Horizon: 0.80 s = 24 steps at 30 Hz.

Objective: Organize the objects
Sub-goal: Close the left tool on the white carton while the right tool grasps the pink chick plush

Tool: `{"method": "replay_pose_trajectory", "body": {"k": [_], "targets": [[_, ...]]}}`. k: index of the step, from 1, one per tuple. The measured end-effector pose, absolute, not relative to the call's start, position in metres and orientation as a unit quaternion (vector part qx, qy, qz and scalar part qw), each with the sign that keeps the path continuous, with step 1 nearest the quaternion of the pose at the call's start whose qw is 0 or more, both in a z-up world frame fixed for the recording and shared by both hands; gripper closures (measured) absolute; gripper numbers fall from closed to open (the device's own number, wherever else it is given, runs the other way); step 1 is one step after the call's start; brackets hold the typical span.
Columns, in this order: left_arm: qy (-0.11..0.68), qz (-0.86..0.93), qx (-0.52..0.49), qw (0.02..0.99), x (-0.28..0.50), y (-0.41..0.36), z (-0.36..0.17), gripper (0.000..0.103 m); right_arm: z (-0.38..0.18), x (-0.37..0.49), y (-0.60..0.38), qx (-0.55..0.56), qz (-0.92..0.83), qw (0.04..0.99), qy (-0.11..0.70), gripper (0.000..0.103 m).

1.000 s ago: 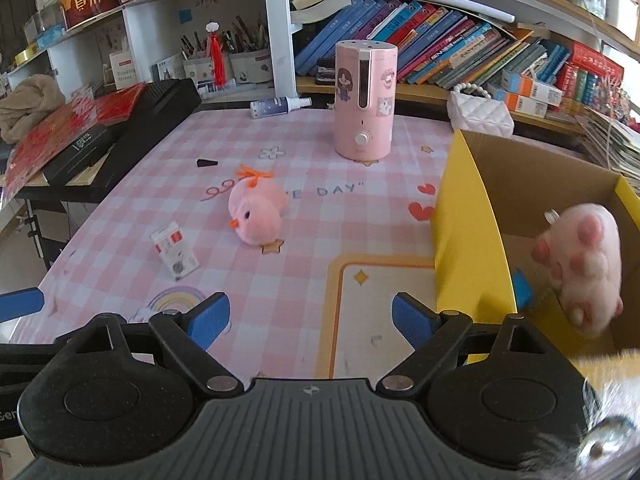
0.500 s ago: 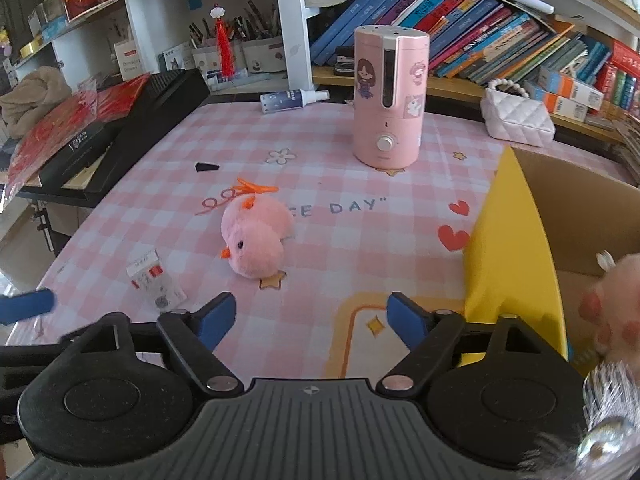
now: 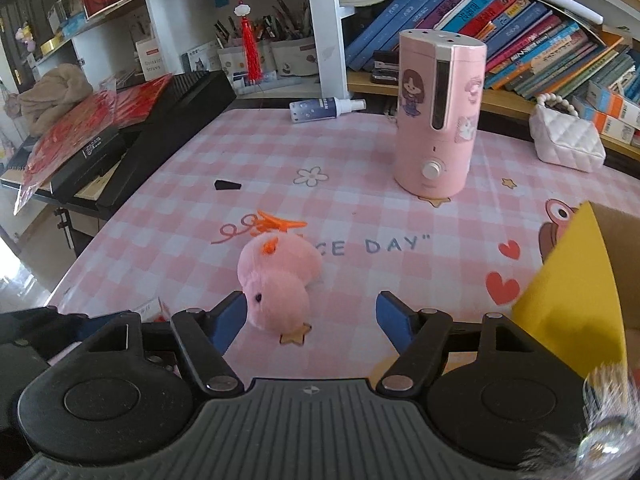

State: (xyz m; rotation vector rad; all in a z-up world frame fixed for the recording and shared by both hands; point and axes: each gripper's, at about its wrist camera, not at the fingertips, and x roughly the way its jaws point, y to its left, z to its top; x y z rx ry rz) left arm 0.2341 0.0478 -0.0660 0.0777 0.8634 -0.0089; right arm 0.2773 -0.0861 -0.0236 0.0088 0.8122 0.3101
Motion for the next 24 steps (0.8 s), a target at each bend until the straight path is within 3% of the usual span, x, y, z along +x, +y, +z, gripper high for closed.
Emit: {"method": "replay_pose_trajectory", "body": {"k": [4, 7, 9, 24], "targets": [[0.420, -0.012, 0.039, 0.907, 0.240, 0.046, -0.071, 0.075, -0.024, 0.287, -0.082, 0.000, 0.153, 0.908, 0.390, 0.032], [0.419, -0.013, 0.038, 0.907, 0.240, 0.045, -0.071, 0.079, -0.025, 0.293, -0.079, -0.003, 0.159, 0.907, 0.390, 0.032], [0.420, -0.013, 0.035, 0.907, 0.241, 0.046, -0.072, 0.089, -0.027, 0.296, -0.076, -0.005, 0.164, 0.906, 0.390, 0.032], [0.412, 0.006, -0.011, 0.911, 0.216, 0.074, -0.051, 0.090, -0.058, 0.331, -0.045, -0.008, 0.175, 0.887, 0.427, 0.034]]}}
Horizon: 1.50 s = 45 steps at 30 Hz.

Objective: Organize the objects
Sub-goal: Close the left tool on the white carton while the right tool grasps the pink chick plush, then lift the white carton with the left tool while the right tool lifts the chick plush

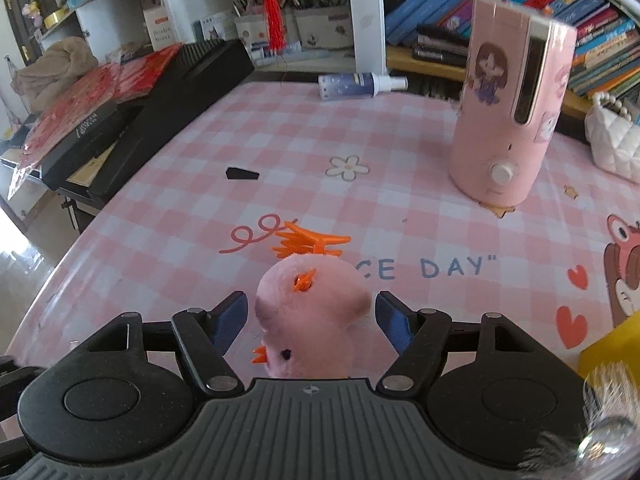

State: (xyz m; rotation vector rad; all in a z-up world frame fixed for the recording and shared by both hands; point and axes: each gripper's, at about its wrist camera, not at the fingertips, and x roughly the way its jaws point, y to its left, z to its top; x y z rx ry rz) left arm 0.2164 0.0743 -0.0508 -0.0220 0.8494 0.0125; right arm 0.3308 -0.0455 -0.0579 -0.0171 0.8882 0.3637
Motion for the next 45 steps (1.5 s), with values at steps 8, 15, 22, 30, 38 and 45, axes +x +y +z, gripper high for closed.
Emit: {"method": "replay_pose_trajectory", "body": {"k": [8, 15, 22, 30, 38, 45], "targets": [[0.401, 0.005, -0.019, 0.916, 0.205, 0.080, -0.037, 0.090, -0.069, 0.335, -0.049, -0.005, 0.177, 0.886, 0.428, 0.045], [0.387, -0.002, -0.023, 0.922, 0.190, 0.083, -0.025, 0.090, -0.051, 0.318, -0.055, -0.002, 0.174, 0.894, 0.412, 0.045], [0.365, -0.003, -0.032, 0.930, 0.166, 0.089, -0.011, 0.090, -0.016, 0.279, -0.070, 0.004, 0.176, 0.906, 0.385, 0.045], [0.345, -0.007, -0.039, 0.938, 0.142, 0.096, -0.001, 0.090, 0.006, 0.226, -0.085, -0.005, 0.165, 0.917, 0.363, 0.045], [0.336, -0.027, -0.038, 0.941, 0.115, 0.094, 0.003, 0.090, 0.010, 0.178, -0.088, -0.017, 0.157, 0.920, 0.359, 0.045], [0.333, -0.042, -0.036, 0.941, 0.090, 0.096, 0.003, 0.090, 0.011, 0.148, -0.086, -0.018, 0.147, 0.922, 0.358, 0.045]]}}
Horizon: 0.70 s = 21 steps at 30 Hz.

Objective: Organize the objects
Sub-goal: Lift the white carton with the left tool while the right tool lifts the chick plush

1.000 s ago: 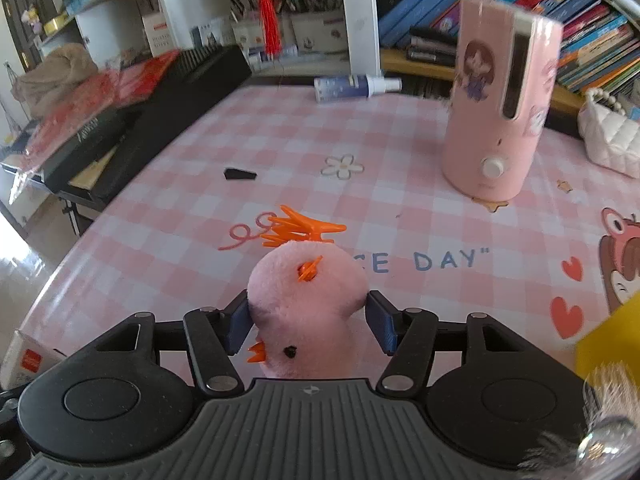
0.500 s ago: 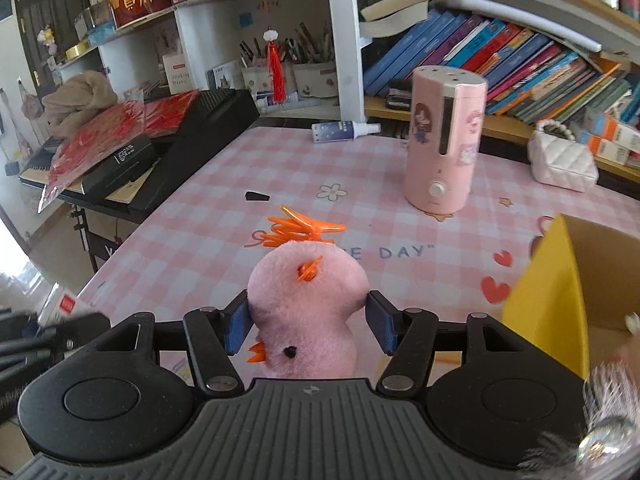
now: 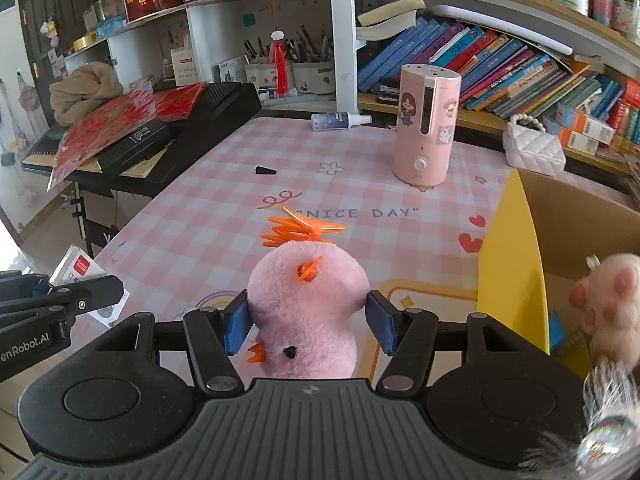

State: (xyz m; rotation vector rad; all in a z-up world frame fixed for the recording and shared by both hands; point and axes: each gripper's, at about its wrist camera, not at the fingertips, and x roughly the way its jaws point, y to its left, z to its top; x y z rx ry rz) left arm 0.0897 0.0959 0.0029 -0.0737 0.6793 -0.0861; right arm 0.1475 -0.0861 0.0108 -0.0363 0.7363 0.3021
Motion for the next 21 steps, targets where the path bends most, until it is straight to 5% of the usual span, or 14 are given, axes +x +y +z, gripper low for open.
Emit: {"method": "replay_pose_trajectory", "body": {"k": [21], "targets": [[0.336, -0.094, -0.016, 0.937, 0.002, 0.097, 0.000, 0.090, 0.002, 0.034, -0.086, 0.007, 0.100, 0.925, 0.367, 0.045]]}}
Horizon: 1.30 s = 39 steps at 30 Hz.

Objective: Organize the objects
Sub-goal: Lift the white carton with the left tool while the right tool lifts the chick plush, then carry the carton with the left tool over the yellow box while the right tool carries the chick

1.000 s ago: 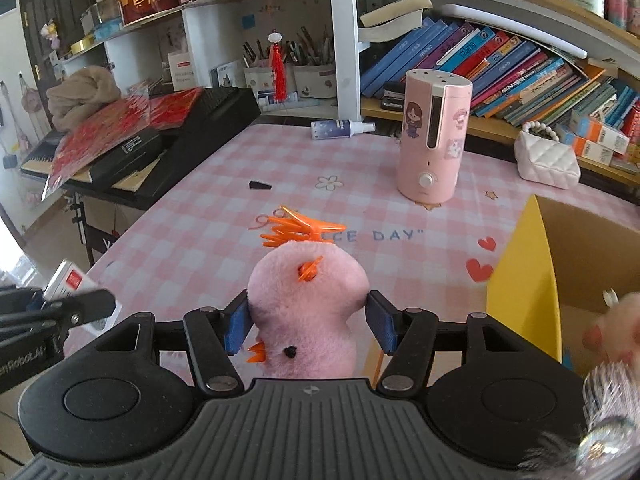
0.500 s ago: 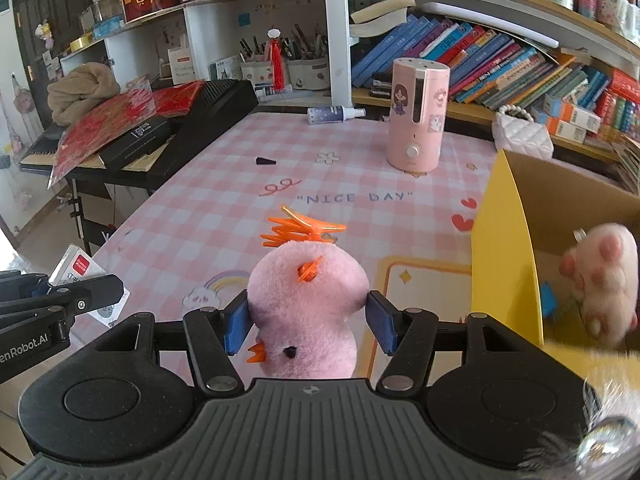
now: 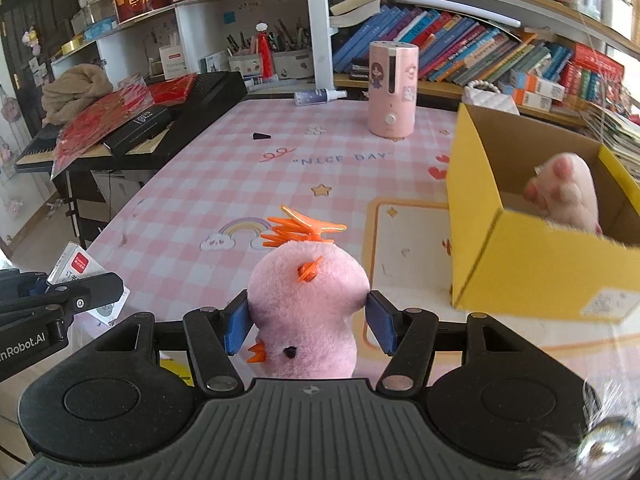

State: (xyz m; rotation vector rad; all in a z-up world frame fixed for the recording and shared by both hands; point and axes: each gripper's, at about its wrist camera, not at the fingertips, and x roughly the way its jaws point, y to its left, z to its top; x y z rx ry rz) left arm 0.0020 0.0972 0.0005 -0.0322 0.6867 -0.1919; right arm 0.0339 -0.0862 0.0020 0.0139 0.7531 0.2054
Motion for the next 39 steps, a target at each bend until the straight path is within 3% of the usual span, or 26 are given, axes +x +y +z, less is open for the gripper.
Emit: {"method": "replay_pose_trajectory", "body": {"k": [39], "targets": [[0.340, -0.270, 0.050, 0.900, -0.026, 0.006, -0.007, 0.090, -0.008, -0.072, -0.175, 0.083, -0.075, 0.922, 0.372, 0.045]]}}
